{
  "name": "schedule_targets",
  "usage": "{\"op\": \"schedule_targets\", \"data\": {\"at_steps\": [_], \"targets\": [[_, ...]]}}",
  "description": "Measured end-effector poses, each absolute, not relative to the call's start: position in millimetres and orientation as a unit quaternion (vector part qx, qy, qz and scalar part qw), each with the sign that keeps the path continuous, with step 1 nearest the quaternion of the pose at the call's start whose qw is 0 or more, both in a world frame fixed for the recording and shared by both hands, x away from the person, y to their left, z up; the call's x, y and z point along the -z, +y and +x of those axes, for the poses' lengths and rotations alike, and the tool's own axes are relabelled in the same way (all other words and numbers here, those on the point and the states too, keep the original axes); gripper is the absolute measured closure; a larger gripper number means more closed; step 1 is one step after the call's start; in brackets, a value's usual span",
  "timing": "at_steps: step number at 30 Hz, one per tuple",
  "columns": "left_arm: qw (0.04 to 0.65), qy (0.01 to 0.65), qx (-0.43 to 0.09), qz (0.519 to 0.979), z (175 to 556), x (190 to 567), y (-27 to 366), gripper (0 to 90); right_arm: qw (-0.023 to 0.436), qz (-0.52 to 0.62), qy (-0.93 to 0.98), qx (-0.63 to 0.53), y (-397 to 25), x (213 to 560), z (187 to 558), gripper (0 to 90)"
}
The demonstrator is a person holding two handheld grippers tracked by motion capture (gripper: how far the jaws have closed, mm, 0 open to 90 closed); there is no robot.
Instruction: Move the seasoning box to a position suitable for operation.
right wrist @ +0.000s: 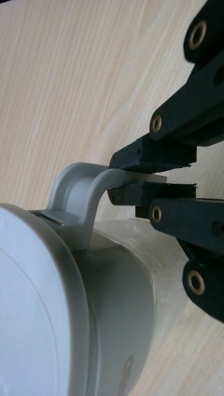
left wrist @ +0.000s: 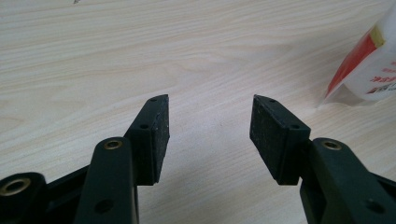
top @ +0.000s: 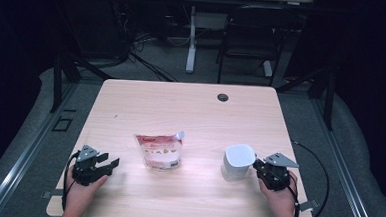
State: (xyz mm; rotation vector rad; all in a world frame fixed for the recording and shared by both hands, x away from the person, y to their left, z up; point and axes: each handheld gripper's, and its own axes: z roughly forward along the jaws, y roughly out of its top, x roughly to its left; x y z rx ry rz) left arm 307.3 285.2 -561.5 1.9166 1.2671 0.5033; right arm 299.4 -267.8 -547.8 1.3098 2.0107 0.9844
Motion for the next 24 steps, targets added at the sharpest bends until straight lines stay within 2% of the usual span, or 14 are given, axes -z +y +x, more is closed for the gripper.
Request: {"op": "schedule_targets", "data": {"at_steps": [24], "targets": [[0.386,0.498,-0.201,0.750,306.2,560.3,286.1,47.4,0.256,0.459,0.765,-0.372,-238.3,547.7,284.1,84.0]]}}
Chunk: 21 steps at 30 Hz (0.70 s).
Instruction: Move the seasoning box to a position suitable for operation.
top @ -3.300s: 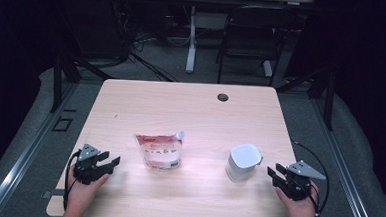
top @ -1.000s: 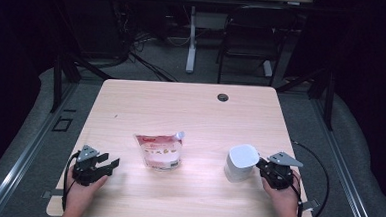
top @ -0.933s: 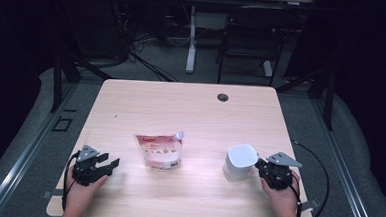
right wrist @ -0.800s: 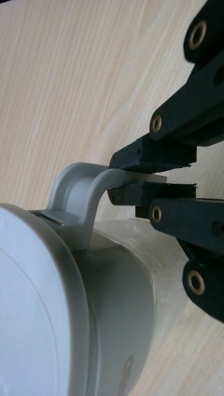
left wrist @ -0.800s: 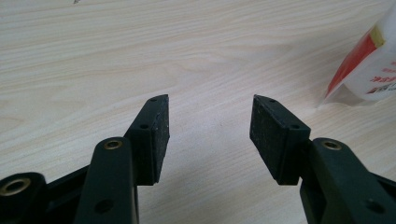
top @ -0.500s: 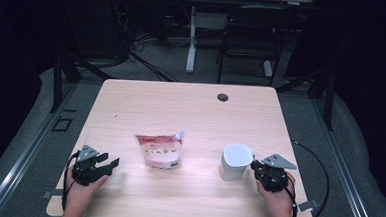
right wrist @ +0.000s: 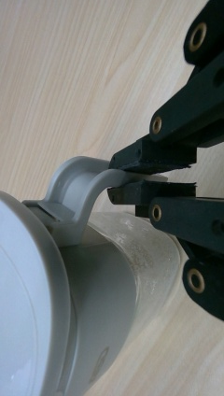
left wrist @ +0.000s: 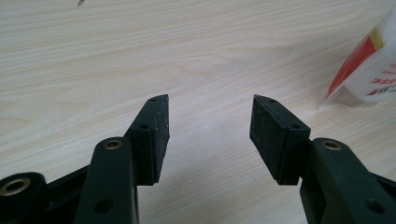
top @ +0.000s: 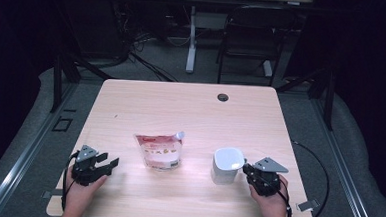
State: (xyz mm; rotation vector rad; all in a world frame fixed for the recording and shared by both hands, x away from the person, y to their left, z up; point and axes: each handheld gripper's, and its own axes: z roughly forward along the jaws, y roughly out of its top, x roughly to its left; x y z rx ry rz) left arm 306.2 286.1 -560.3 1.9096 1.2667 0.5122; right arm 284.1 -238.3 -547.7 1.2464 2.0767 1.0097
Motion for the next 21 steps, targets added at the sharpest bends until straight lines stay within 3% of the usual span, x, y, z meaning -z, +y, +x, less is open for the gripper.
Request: {"op": "schedule_targets", "data": {"at_steps": [11,21], "targets": [[0.387,0.496,-0.202,0.751,305.0,559.6,285.4,47.4,0.247,0.460,0.769,-0.369,-222.7,546.0,270.1,83.5],[0.389,0.496,-0.202,0.750,304.2,558.9,287.0,47.3,0.209,0.476,0.762,-0.385,-228.0,544.7,263.5,81.5]]}}
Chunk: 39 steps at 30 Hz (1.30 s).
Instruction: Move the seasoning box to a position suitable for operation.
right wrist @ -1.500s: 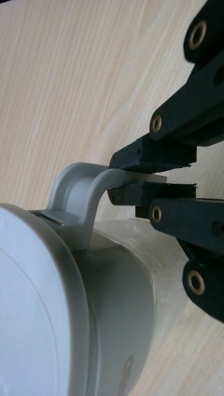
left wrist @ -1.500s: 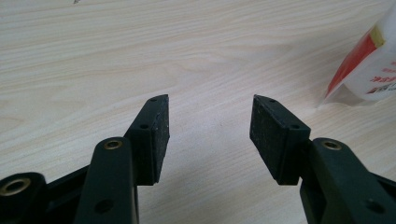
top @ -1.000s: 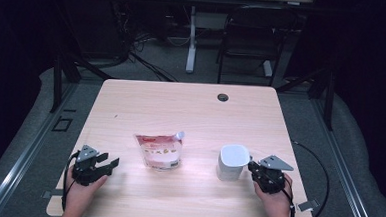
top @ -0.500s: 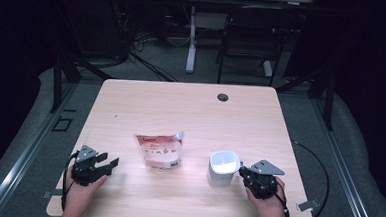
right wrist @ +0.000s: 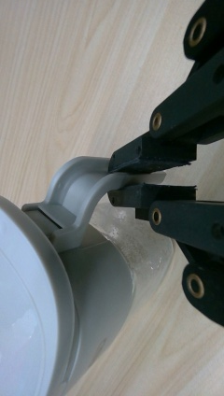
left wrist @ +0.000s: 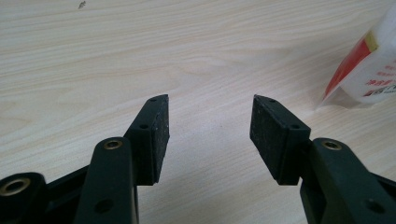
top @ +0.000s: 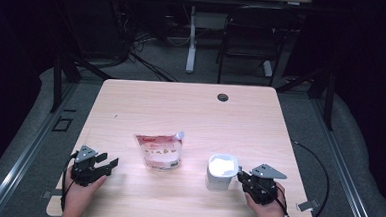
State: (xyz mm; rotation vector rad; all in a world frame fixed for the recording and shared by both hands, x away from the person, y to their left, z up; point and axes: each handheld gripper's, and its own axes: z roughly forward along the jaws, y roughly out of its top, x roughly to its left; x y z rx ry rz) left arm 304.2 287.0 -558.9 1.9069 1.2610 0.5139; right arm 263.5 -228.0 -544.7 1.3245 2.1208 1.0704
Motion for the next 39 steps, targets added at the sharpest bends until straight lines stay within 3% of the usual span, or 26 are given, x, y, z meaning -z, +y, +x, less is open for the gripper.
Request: {"op": "schedule_targets", "data": {"at_steps": [17,32,39], "targets": [[0.388,0.495,-0.199,0.751,304.1,559.8,286.9,47.4,0.201,0.469,0.751,-0.419,-237.7,536.5,243.6,80.2],[0.390,0.494,-0.199,0.751,303.8,559.5,285.8,48.3,0.206,0.460,0.751,-0.427,-252.2,522.0,248.6,67.1],[0.392,0.508,-0.200,0.740,304.0,559.0,287.2,52.0,0.234,0.479,0.725,-0.436,-256.9,511.3,258.0,62.6]]}}
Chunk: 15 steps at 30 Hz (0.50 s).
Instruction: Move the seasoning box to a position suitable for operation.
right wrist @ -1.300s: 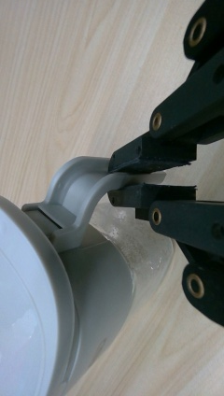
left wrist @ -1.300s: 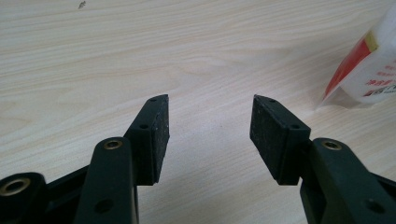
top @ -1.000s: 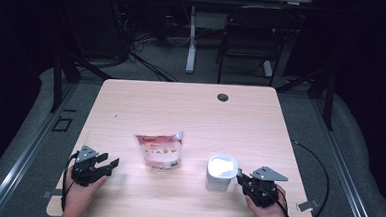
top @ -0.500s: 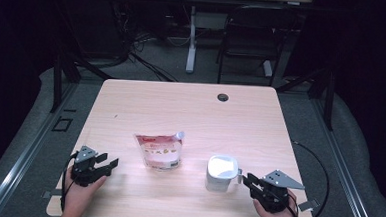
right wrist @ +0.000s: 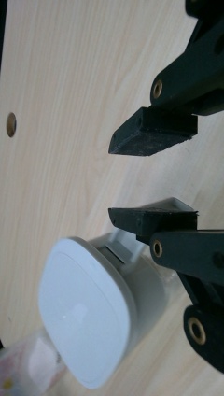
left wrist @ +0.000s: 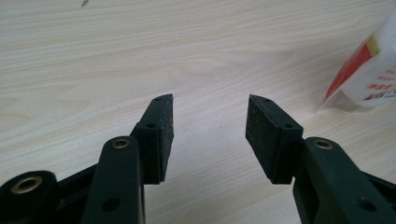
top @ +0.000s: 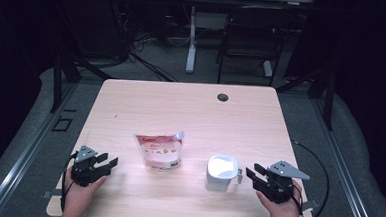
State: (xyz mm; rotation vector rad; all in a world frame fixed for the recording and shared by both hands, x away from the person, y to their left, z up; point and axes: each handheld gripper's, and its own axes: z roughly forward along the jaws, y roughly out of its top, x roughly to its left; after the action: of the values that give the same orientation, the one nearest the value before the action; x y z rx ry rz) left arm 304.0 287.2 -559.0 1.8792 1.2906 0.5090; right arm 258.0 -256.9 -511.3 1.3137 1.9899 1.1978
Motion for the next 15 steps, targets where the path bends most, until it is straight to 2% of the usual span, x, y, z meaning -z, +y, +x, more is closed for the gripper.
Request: {"op": "schedule_targets", "data": {"at_steps": [7,11,13,15], "targets": [[0.395,0.520,-0.199,0.731,304.3,558.1,287.8,53.9,0.237,0.471,0.724,-0.445,-262.5,499.4,262.7,55.7],[0.394,0.524,-0.201,0.728,305.2,558.9,286.6,54.3,0.243,0.469,0.723,-0.445,-263.0,491.8,265.8,55.3],[0.394,0.522,-0.199,0.730,305.2,558.8,285.9,54.0,0.244,0.467,0.723,-0.446,-263.0,487.2,267.6,63.0],[0.393,0.518,-0.197,0.734,305.0,558.4,285.4,52.9,0.240,0.466,0.725,-0.447,-262.8,480.7,271.1,66.0]]}}
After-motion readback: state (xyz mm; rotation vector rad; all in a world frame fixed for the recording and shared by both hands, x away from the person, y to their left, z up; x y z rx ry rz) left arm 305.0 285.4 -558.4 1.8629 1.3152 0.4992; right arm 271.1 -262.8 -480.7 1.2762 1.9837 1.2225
